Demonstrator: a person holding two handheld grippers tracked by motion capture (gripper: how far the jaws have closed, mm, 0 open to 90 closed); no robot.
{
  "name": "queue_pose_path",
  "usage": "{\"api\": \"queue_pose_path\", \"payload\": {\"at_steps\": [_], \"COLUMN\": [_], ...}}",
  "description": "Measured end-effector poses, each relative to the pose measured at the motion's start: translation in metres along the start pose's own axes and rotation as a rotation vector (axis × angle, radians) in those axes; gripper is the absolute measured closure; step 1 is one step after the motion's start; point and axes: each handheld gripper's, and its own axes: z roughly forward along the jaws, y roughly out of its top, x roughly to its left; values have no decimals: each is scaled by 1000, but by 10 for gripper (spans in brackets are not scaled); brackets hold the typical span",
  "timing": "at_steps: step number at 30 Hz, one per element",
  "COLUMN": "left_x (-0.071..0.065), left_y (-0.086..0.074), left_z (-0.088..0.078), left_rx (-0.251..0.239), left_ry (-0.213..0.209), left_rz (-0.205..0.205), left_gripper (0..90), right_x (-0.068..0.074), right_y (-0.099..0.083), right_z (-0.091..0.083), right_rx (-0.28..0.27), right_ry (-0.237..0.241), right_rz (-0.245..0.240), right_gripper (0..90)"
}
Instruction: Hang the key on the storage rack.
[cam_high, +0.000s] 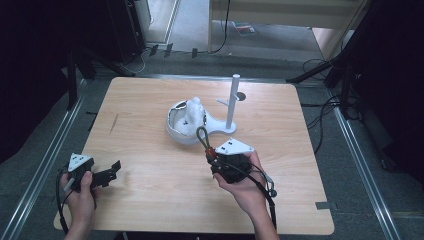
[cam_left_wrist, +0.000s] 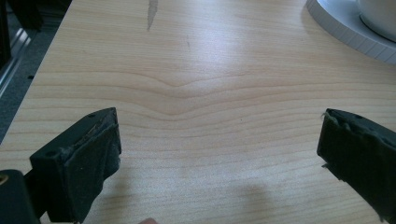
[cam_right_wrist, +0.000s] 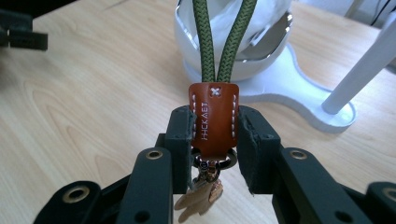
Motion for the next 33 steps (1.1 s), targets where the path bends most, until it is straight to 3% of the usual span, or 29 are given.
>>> {"api": "queue_pose_path", "payload": {"at_steps": [8, 20, 27, 33], "left_x": [0, 0, 0, 1], "left_y": [0, 0, 0, 0], "left_z": [0, 0, 0, -1], "left_rx": [0, 0, -5, -2], "left_ry": [0, 0, -1, -2], "left_rz": [0, 0, -5, -6], "left_gripper": [4, 4, 4, 4], "right_x": [-3, -7, -13, -14], "right_y": [3, 8, 9, 11], "right_z": [-6, -18, -22, -22], "right_rx": [-72, -217, -264, -296], "right_ry": [-56, -186, -249, -287], "right_rz": [30, 67, 108, 107], "right_gripper": [685, 686, 686, 686]}}
